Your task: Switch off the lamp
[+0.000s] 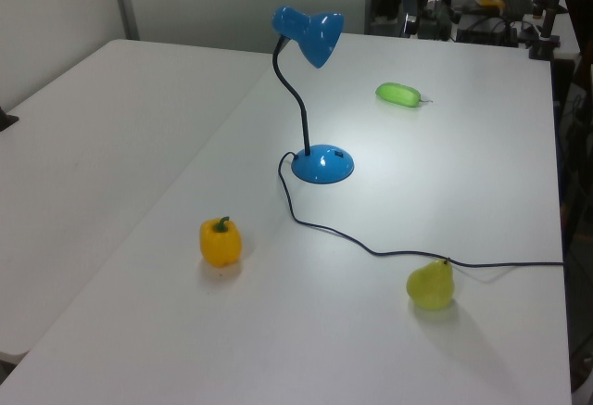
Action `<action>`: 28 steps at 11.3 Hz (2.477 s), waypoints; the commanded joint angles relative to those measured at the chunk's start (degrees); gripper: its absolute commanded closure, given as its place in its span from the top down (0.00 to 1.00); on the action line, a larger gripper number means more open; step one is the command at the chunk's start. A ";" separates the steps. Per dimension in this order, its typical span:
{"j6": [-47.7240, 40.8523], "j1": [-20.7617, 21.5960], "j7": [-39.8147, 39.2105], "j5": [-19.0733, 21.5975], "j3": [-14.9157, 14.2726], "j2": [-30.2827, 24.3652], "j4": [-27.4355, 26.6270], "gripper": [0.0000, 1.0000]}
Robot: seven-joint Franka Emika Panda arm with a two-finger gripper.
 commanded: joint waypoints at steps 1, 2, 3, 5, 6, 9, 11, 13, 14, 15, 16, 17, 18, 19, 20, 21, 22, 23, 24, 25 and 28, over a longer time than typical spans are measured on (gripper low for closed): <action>1.78 0.57 -1.19 0.07 -0.50 -0.44 -1.30 0.00; 1.69 0.57 -1.10 0.16 -0.42 -0.44 -1.38 0.00; 1.69 0.57 -1.10 0.16 -0.41 -0.44 -1.73 0.00; 1.52 0.66 -4.15 0.07 -0.24 -0.44 -2.35 0.00; 1.43 0.57 -8.53 0.07 -0.24 -0.44 -3.14 0.00; 3.69 0.39 -13.93 -0.63 -0.33 0.96 -5.51 0.00; 10.26 0.13 -13.58 -0.72 -0.33 1.49 -9.62 0.00; 15.72 0.04 -12.79 -0.72 -0.33 2.72 -12.27 0.00; 18.71 0.04 -12.01 -0.72 -0.33 3.33 -13.33 0.00; 20.92 0.13 -10.61 -0.72 -0.41 4.65 -13.77 0.00; 22.42 0.13 -9.98 -0.72 -0.33 5.53 -13.95 0.00; 24.26 0.13 -10.06 -0.72 -0.33 6.06 -15.26 0.00; 26.63 0.04 -10.67 -0.72 -0.33 5.98 -17.53 0.00; 30.04 0.13 -10.68 -0.80 -0.33 6.41 -18.95 0.00; 33.30 0.39 -10.59 -0.72 -0.33 7.64 -19.75 0.00; 35.33 0.48 -10.51 -0.80 -0.33 8.78 -19.75 0.00; 36.83 0.57 -10.50 -0.81 -0.33 10.10 -19.75 0.00; 38.24 0.65 -10.42 -0.81 -0.33 11.15 -19.75 0.00; 40.51 0.74 -10.16 -0.81 -0.33 12.21 -19.75 0.00; 41.84 0.74 -9.98 -0.72 -0.33 12.91 -19.84 0.00; 46.76 0.83 -9.98 -0.72 -0.33 15.72 -19.75 0.00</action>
